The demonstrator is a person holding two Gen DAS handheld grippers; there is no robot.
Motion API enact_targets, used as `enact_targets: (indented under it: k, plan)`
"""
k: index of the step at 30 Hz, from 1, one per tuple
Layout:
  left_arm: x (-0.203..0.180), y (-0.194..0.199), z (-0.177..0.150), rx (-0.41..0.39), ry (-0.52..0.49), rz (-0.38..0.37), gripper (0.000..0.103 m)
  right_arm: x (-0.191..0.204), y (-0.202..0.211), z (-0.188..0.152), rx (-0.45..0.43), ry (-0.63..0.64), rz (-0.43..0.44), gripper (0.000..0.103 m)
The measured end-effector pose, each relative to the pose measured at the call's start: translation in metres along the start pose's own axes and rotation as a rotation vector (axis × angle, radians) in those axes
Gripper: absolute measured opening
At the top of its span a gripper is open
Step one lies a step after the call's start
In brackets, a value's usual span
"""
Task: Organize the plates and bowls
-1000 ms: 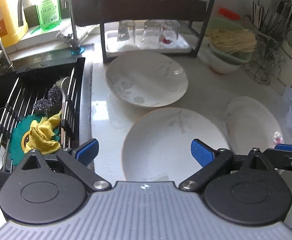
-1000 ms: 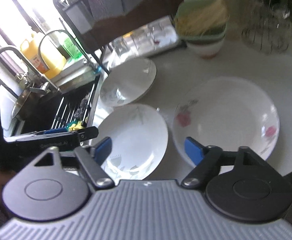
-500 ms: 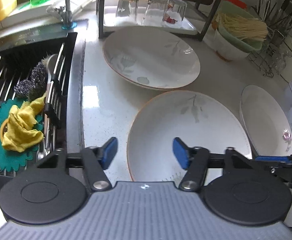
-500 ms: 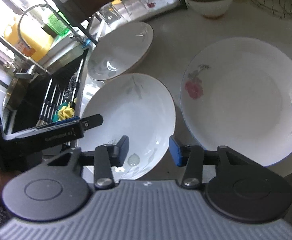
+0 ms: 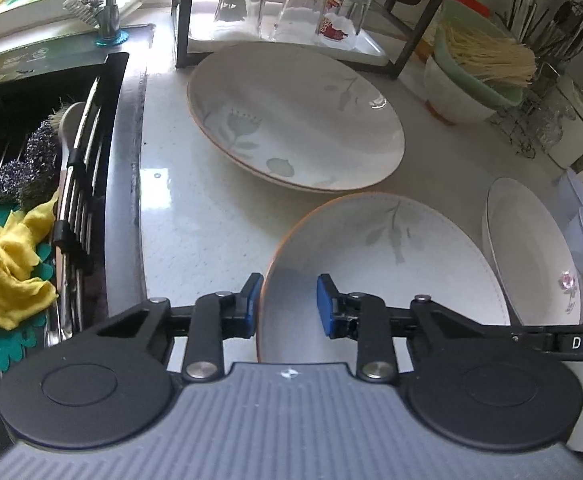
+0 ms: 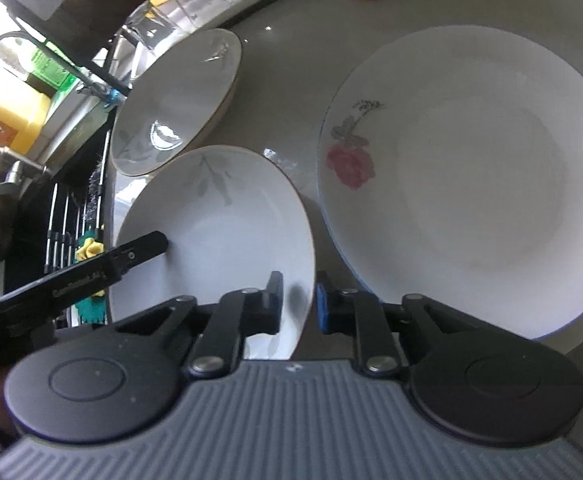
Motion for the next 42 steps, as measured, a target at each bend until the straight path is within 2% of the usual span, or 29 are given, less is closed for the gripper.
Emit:
enact_targets:
  k: [9, 21, 32, 42]
  plan:
    - [0.015, -0.002, 0.009, 0.073, 0.105, -0.095, 0.034, -0.001, 0.003, 0.003, 0.030, -0.046, 0.007, 0.018]
    - [-0.001, 0.024, 0.026, 0.063, 0.194, -0.195, 0.034, -0.007, 0.034, 0.022, -0.011, -0.055, 0.028, 0.018]
    - [-0.050, 0.026, 0.057, 0.070, 0.173, -0.253, 0.034, -0.033, 0.078, 0.041, -0.085, -0.088, 0.032, 0.018]
    - [-0.109, 0.011, 0.061, 0.098, 0.127, -0.220, 0.034, -0.077, 0.094, 0.047, -0.123, -0.099, 0.031, 0.018]
Point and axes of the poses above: each gripper's, at about its wrist camera, not at the fingertips, and y roughly against the way its jaws point, x to its left, z to its top, the point moved 3 cm from there along -y, roughly the way its jaws point, and after that the axes turned 10 degrees about -x, right-handed, at the moved point
